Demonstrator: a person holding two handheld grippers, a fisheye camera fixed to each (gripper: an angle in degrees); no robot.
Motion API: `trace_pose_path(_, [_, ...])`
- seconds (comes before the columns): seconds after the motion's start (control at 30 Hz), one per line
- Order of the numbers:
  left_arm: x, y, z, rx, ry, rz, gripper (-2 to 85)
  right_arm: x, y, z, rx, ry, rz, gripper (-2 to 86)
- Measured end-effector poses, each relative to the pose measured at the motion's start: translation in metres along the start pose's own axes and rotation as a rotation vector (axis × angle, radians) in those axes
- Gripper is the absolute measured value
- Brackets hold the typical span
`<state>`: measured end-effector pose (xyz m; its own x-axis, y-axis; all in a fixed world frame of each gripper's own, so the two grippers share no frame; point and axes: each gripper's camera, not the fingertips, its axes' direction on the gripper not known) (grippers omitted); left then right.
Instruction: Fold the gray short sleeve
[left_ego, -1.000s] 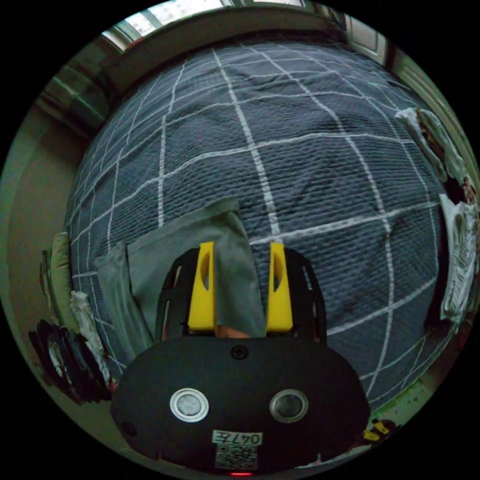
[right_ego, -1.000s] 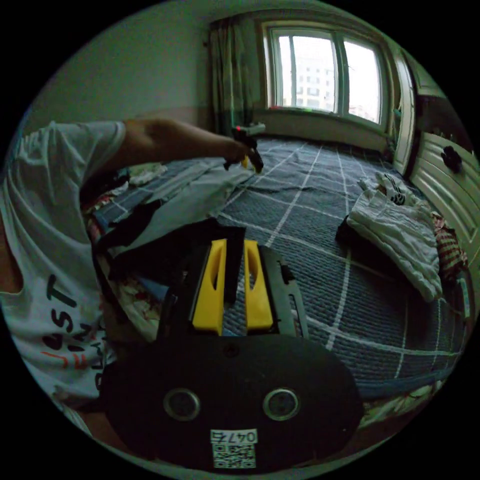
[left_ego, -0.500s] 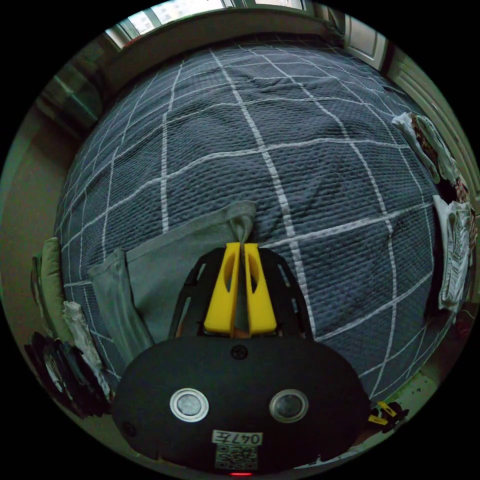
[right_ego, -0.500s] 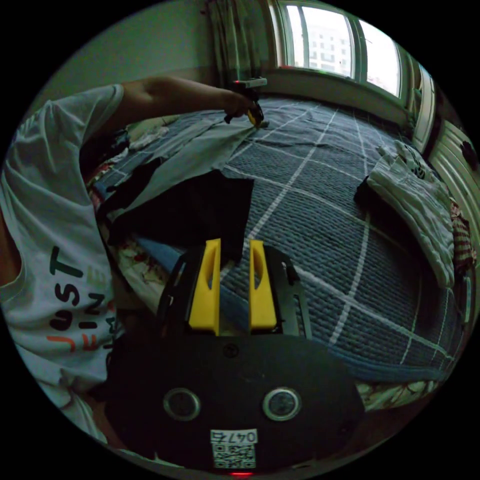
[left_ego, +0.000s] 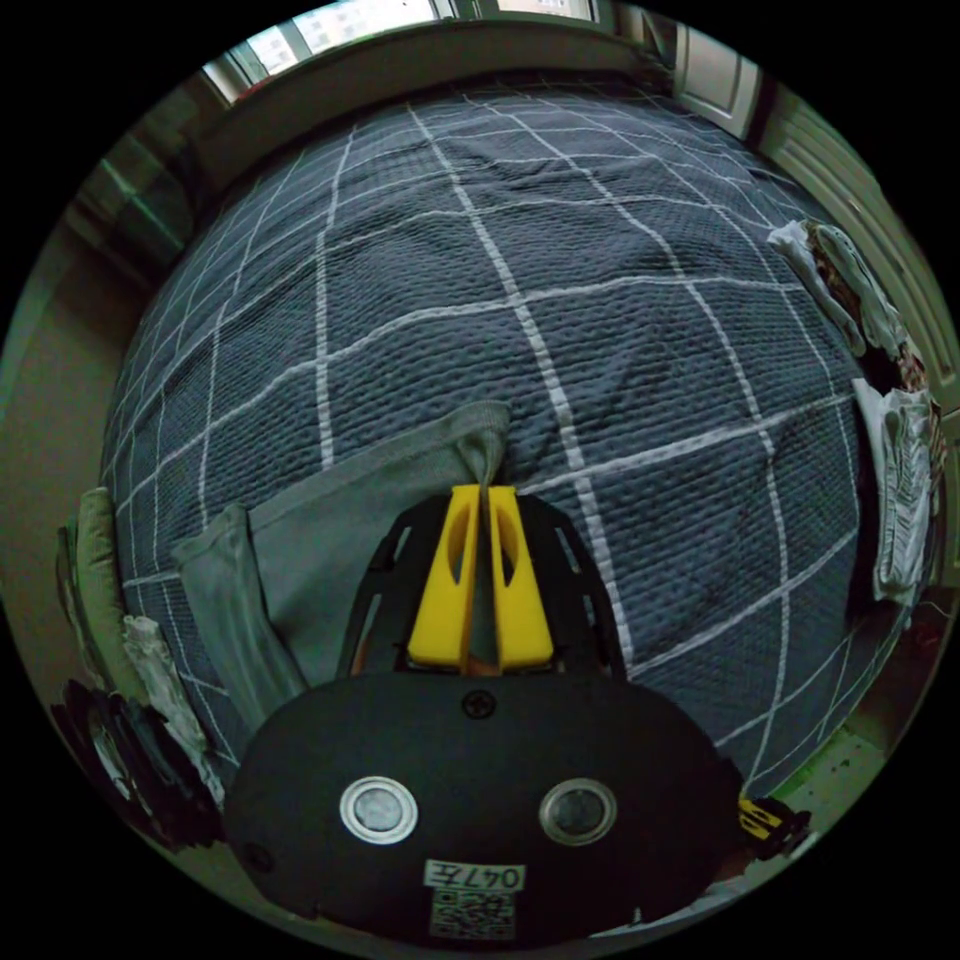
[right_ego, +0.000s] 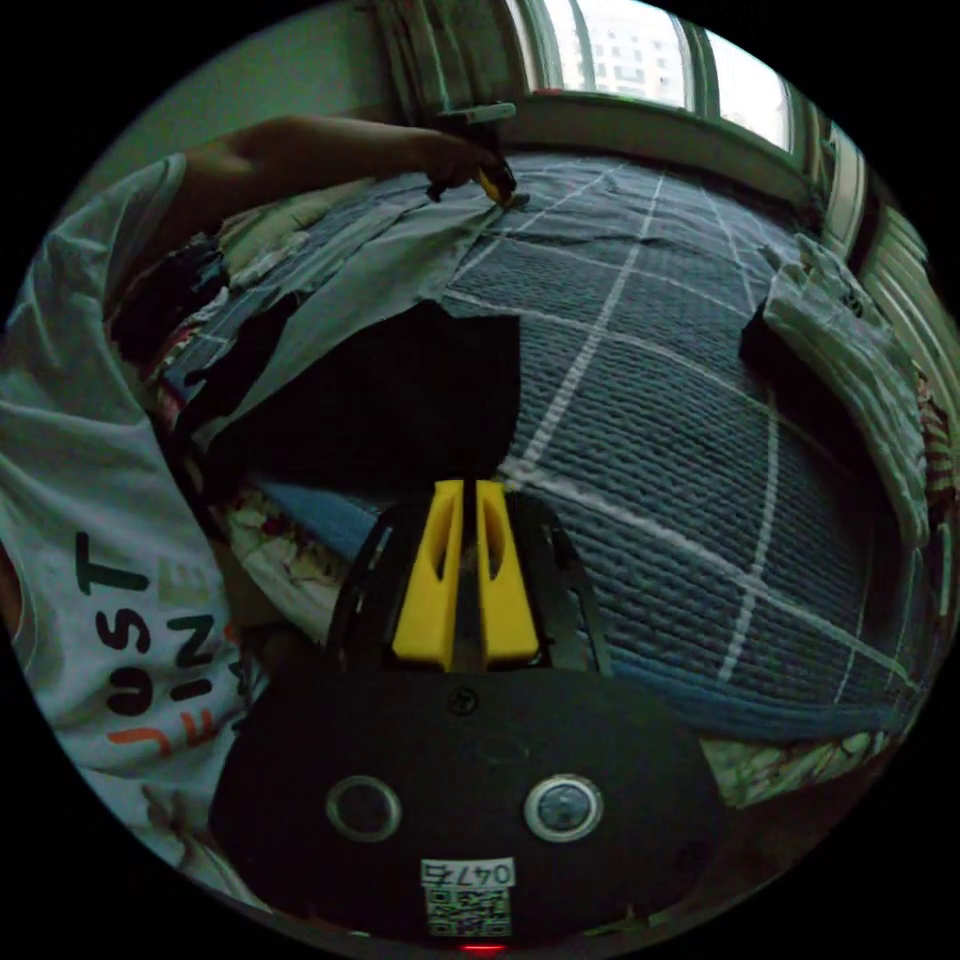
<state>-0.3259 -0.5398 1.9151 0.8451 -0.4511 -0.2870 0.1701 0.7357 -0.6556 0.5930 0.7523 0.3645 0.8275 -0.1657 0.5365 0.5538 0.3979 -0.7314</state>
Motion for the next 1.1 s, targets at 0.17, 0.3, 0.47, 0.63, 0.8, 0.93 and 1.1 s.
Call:
trace_pose_path(0.17, [-0.032,0.009,-0.02,0.014,0.065,-0.003,-0.3,-0.026,-0.005,-0.029,0.275,-0.17,-0.054,0.1])
trace_pose_path(0.3, [-0.065,0.02,-0.042,0.021,0.193,0.001,-0.3,-0.055,-0.014,-0.044,0.603,-0.549,-0.133,0.1])
trace_pose_path(0.47, [-0.124,0.048,-0.077,0.028,0.213,0.041,-0.3,-0.116,-0.045,-0.017,0.634,-0.848,-0.21,0.0])
trace_pose_path(0.63, [-0.19,0.086,-0.096,0.05,0.281,0.019,-0.3,-0.198,-0.072,0.031,0.53,-1.05,-0.237,0.0])
trace_pose_path(0.8, [-0.251,0.132,-0.096,0.022,0.296,-0.038,-0.2,-0.266,-0.079,0.067,0.397,-1.015,-0.288,0.0])
trace_pose_path(0.93, [-0.287,0.172,-0.093,0.011,0.294,-0.083,0.8,-0.311,-0.082,0.087,0.361,-1.014,-0.312,0.0])
trace_pose_path(1.1, [-0.313,0.213,-0.098,0.022,0.217,-0.154,3.1,-0.358,-0.082,0.105,0.322,-0.929,-0.356,0.0])
